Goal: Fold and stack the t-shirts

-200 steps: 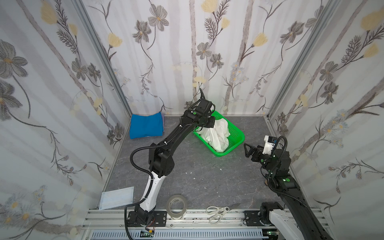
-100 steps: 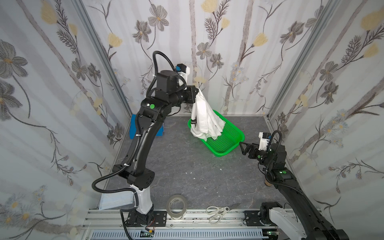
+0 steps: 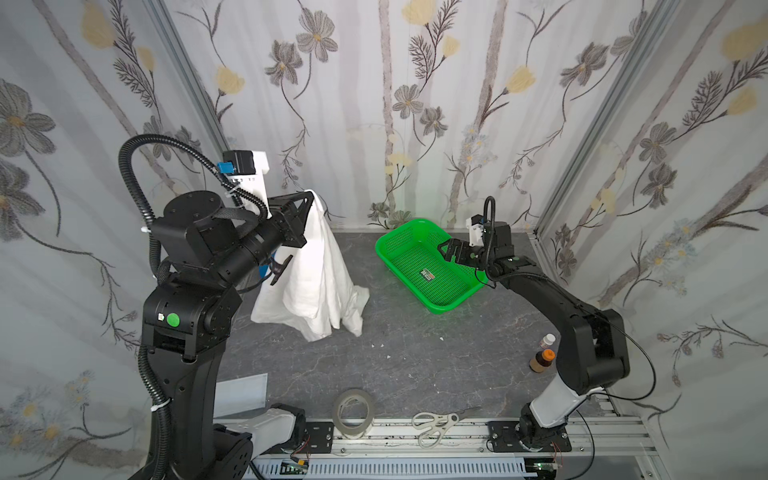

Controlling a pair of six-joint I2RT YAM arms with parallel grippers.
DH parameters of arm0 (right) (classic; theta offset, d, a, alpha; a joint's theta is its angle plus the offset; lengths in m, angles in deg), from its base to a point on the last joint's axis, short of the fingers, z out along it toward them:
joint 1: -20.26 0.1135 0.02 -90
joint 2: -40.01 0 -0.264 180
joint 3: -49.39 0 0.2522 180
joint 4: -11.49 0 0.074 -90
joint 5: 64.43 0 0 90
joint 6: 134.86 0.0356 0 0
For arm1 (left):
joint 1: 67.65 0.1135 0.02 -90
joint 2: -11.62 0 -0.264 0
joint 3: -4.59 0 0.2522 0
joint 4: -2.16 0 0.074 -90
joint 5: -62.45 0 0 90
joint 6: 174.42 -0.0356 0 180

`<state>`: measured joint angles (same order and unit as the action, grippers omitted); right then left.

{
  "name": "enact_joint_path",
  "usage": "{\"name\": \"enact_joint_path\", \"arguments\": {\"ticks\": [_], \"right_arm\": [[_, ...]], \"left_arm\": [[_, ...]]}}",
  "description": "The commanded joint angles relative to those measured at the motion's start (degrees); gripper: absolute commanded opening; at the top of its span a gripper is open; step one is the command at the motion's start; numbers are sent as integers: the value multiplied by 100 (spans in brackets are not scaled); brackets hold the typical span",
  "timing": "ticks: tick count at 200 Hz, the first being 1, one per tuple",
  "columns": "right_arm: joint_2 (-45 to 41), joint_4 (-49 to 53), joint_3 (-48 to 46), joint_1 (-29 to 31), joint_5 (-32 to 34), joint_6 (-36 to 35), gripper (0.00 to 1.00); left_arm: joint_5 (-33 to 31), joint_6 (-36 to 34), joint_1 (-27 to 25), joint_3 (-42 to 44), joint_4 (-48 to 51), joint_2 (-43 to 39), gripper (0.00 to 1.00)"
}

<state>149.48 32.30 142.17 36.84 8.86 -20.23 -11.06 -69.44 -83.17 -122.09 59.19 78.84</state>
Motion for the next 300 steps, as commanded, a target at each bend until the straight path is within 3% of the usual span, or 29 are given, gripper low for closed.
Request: {"name": "enact_joint_path", "arguments": {"ticks": [1, 36, 81, 188, 224, 237, 248, 275, 300], "right_arm": [[701, 570, 751, 120, 130, 244, 100], [1782, 1020, 1906, 152, 278, 449, 100], [2152, 1148, 1929, -132, 518, 599, 100], [378, 390, -907, -2326, 1003, 660, 100], [-243, 121, -1480, -2941, 1157, 757, 100], [-397, 195, -1469, -2952, 1233, 635, 100], [-586, 39, -1475, -2837, 833, 357, 100], [-1207, 111, -1373, -1942, 766, -534, 100], [-1477, 414, -1521, -1360, 77, -1196, 100]], "left_arm": [[51, -90, 18, 498, -180, -210, 0], [141, -84, 22, 1133, -336, -427, 0], [453, 81, 18, 1676, -712, -437, 0], [845, 403, 21, 2248, -1413, -245, 0], [952, 487, 24, 2274, -1519, -174, 0], [953, 488, 22, 2288, -1520, -174, 0], [967, 479, 16, 2299, -1510, -174, 0], [962, 472, 22, 2318, -1479, -200, 0], [935, 452, 24, 2378, -1452, -303, 0]]}}
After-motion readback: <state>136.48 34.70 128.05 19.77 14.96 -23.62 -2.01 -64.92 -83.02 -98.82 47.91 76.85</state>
